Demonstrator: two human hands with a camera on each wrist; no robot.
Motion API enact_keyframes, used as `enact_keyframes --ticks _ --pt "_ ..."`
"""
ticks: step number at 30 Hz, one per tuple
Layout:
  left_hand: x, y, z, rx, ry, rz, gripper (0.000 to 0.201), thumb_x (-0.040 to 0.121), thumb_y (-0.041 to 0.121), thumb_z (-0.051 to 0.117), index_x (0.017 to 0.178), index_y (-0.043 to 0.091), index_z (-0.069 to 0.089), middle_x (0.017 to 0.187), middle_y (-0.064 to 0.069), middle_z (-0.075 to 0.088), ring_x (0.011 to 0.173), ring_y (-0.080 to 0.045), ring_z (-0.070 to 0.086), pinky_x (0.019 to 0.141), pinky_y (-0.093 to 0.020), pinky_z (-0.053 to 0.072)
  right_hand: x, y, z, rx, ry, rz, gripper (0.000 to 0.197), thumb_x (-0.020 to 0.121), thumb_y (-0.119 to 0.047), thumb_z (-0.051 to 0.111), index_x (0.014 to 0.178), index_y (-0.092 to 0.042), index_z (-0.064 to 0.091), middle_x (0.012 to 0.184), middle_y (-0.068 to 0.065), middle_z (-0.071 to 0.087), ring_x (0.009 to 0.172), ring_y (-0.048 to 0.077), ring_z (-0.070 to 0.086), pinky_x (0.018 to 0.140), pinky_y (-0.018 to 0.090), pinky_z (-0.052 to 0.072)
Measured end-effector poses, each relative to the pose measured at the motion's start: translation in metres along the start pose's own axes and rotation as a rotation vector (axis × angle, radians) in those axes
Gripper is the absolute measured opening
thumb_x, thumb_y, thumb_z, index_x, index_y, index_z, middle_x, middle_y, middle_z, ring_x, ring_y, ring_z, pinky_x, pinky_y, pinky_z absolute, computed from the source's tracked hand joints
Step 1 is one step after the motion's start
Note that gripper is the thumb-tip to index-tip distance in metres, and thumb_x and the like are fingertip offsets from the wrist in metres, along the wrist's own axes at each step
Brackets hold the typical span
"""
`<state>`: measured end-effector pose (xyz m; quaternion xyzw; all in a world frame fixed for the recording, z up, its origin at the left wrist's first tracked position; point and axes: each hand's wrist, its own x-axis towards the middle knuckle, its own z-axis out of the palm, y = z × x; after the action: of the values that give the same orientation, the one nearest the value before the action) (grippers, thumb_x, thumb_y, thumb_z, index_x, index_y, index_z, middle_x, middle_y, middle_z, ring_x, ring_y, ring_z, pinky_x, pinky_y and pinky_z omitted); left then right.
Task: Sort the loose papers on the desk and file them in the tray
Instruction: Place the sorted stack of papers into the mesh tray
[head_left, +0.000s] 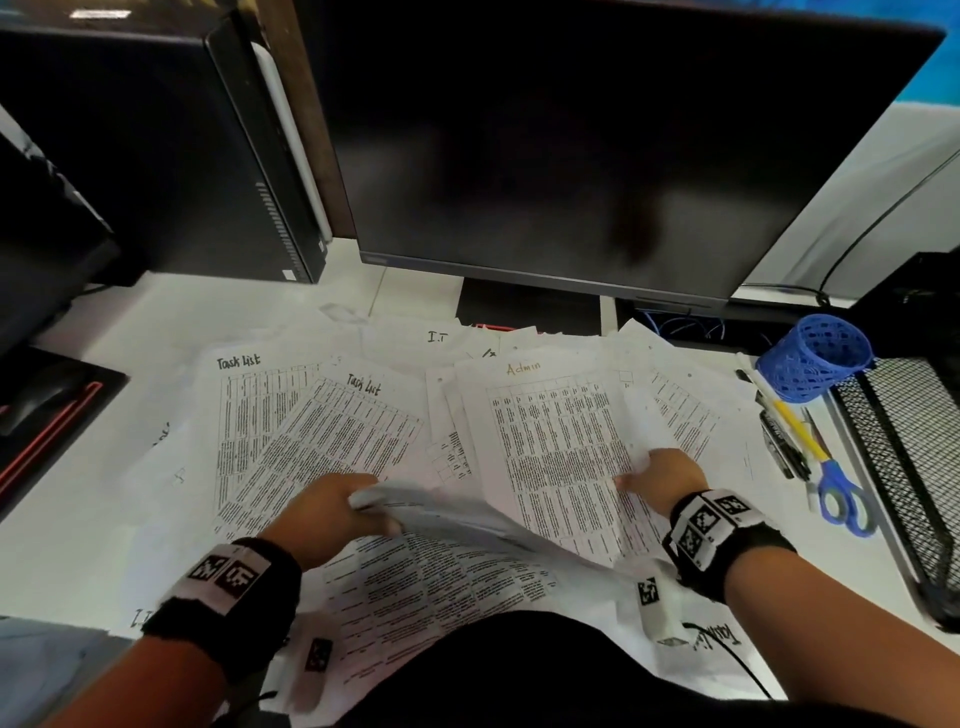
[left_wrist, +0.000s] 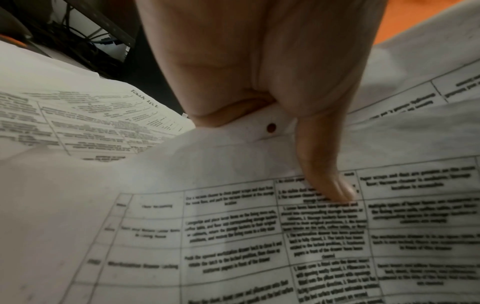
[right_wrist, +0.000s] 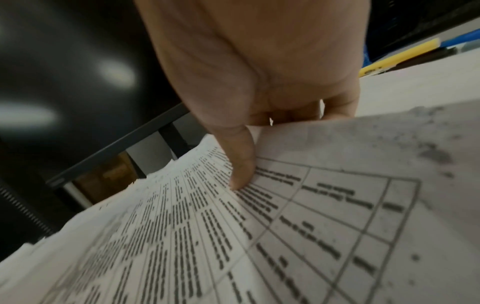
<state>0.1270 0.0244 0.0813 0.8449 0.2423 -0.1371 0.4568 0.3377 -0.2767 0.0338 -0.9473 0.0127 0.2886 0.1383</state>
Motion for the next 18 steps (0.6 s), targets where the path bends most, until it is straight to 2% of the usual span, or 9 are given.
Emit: enact_keyframes --ticks 2,3,5,7,10,12,14,16,18 --pt "-0.003 0.002 -0.006 -0.055 0.023 -0.038 0.016 0.066 0.018 0.084 0.078 0.022 0.074 0.071 0.012 0.073 0.075 -0.011 0.067 0.069 -0.022 0.048 -0.002 0.002 -0.008 0.036 0.028 -0.038 0.03 0.086 -0.028 0.064 0.1 -0.003 0.059 0.11 0.015 0.064 0.095 0.028 0.058 0.076 0.03 0.043" --pt "-0.005 0.004 -0.009 -0.091 0.039 -0.061 0.021 0.061 0.025 0.086 0.076 0.026 0.072 0.068 0.017 0.072 0.074 -0.008 0.067 0.07 -0.022 0.048 -0.003 0.005 -0.012 0.074 0.04 -0.049 0.022 0.088 -0.025 0.063 0.093 -0.004 0.057 0.105 0.016 0.064 0.09 0.027 0.057 0.074 0.029 0.041" --pt "-0.006 0.003 -0.017 -0.183 0.09 -0.086 0.043 0.044 0.044 0.089 0.079 0.025 0.073 0.074 0.012 0.074 0.076 -0.008 0.069 0.072 -0.025 0.051 -0.005 0.013 -0.019 0.162 0.049 -0.064 0.015 0.09 -0.02 0.06 0.091 -0.007 0.055 0.097 0.013 0.063 0.088 0.027 0.057 0.074 0.029 0.04" --pt "-0.004 0.005 -0.024 -0.296 0.175 -0.101 0.045 0.053 0.038 0.088 0.091 0.019 0.073 0.084 0.002 0.075 0.084 -0.014 0.069 0.079 -0.031 0.051 -0.012 0.018 -0.024 0.319 0.058 -0.076 0.012 0.091 -0.017 0.059 0.098 -0.008 0.06 0.097 0.011 0.065 0.091 0.027 0.06 0.075 0.029 0.042" --pt "-0.001 0.014 -0.031 -0.451 0.265 -0.067 0.037 0.069 0.026 0.08 0.104 0.017 0.069 0.095 0.0 0.073 0.092 -0.017 0.067 0.083 -0.033 0.05 -0.03 0.016 -0.028 0.601 0.021 -0.132 0.018 0.091 -0.012 0.059 0.107 -0.005 0.064 0.104 0.013 0.069 0.09 0.024 0.064 0.075 0.029 0.048" --pt "0.002 0.023 -0.031 -0.544 0.278 -0.038 0.036 0.072 0.026 0.076 0.107 0.018 0.068 0.096 0.002 0.073 0.091 -0.015 0.068 0.081 -0.031 0.05 -0.041 0.009 -0.028 0.689 -0.027 -0.2 0.019 0.092 -0.015 0.058 0.109 -0.01 0.064 0.101 0.005 0.07 0.083 0.012 0.065 0.064 0.02 0.046" --pt "0.008 0.029 -0.029 -0.623 0.293 -0.039 0.037 0.073 0.027 0.075 0.108 0.018 0.067 0.099 0.001 0.073 0.094 -0.017 0.068 0.079 -0.03 0.051 -0.05 -0.001 -0.026 0.669 -0.051 -0.266 0.017 0.092 -0.023 0.058 0.108 -0.02 0.062 0.097 -0.005 0.069 0.082 0.003 0.062 0.061 0.016 0.044" --pt "0.014 0.034 -0.025 -0.684 0.298 -0.051 0.042 0.071 0.029 0.075 0.11 0.015 0.066 0.103 -0.001 0.072 0.098 -0.019 0.067 0.088 -0.035 0.05 -0.057 -0.014 -0.021 0.737 -0.109 -0.291 0.015 0.091 -0.022 0.06 0.106 -0.025 0.062 0.098 -0.008 0.069 0.087 0.005 0.065 0.068 0.018 0.048" --pt "0.016 0.04 -0.018 -0.741 0.261 -0.037 0.044 0.077 0.025 0.072 0.117 0.012 0.062 0.107 -0.003 0.071 0.102 -0.018 0.066 0.096 -0.037 0.047 -0.061 -0.027 -0.01 0.809 -0.179 -0.313 0.017 0.087 -0.016 0.065 0.103 -0.022 0.066 0.1 -0.003 0.072 0.091 0.013 0.068 0.079 0.029 0.054"
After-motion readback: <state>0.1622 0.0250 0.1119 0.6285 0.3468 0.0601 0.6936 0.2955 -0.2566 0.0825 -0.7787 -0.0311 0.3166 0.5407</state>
